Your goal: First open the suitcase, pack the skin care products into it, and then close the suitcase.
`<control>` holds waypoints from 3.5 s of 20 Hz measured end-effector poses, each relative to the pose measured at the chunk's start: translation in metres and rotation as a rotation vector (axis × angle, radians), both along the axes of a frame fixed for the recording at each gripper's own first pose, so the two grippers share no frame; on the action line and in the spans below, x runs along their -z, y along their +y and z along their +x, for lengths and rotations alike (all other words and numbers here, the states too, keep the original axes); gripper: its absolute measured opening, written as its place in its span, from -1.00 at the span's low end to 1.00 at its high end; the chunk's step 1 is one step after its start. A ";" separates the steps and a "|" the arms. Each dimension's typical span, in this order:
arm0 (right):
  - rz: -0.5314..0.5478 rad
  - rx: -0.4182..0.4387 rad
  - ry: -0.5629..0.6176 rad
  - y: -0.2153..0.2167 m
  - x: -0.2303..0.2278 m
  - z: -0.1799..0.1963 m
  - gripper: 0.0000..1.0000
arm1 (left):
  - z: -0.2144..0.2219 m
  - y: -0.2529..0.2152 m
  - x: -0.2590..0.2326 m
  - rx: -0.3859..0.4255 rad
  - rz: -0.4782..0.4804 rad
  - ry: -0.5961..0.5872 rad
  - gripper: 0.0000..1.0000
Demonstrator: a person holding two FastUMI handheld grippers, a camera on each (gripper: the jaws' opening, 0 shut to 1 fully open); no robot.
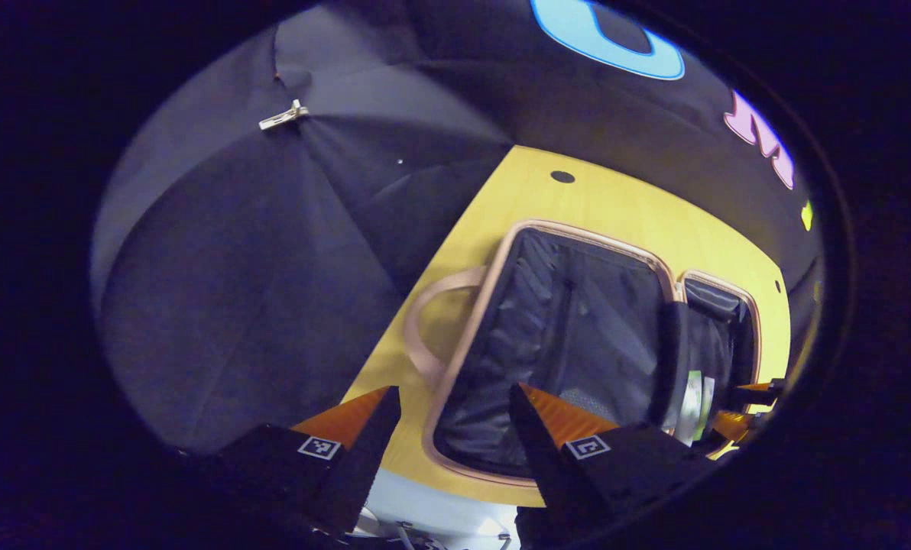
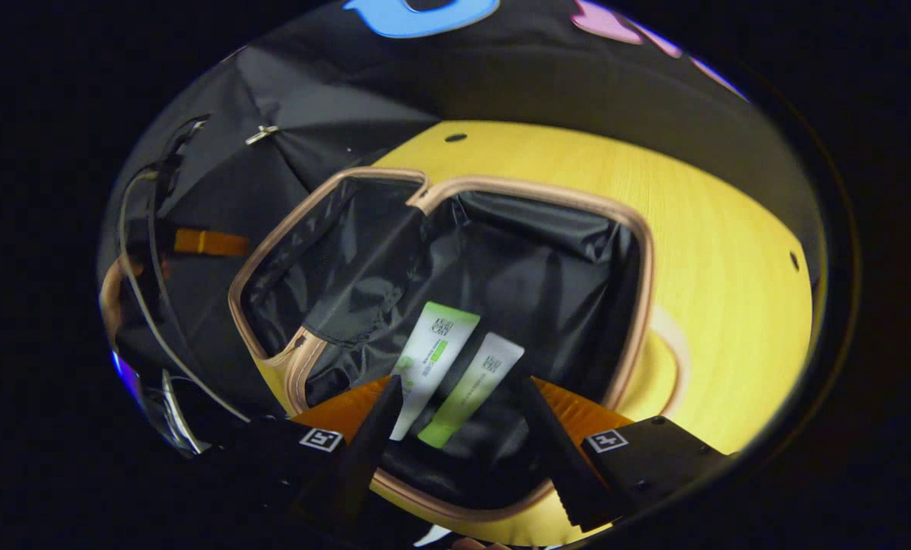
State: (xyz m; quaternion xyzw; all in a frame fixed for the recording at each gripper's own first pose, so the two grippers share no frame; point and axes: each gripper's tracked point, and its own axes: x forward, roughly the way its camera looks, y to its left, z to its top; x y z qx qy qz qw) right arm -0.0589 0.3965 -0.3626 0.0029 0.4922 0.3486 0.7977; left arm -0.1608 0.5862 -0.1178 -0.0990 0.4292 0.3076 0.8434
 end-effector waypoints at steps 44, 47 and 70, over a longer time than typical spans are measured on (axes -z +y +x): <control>0.102 0.280 -0.283 -0.241 -0.112 -0.010 0.96 | 0.161 -0.402 0.038 0.883 -0.200 0.133 -0.87; 0.099 0.321 -0.290 -0.272 -0.113 -0.017 0.96 | 0.165 -0.399 0.047 0.860 -0.196 0.129 -0.70; 0.185 0.500 -0.932 -0.338 -0.359 0.053 0.92 | 0.087 -0.411 -0.337 0.570 0.412 -0.878 0.83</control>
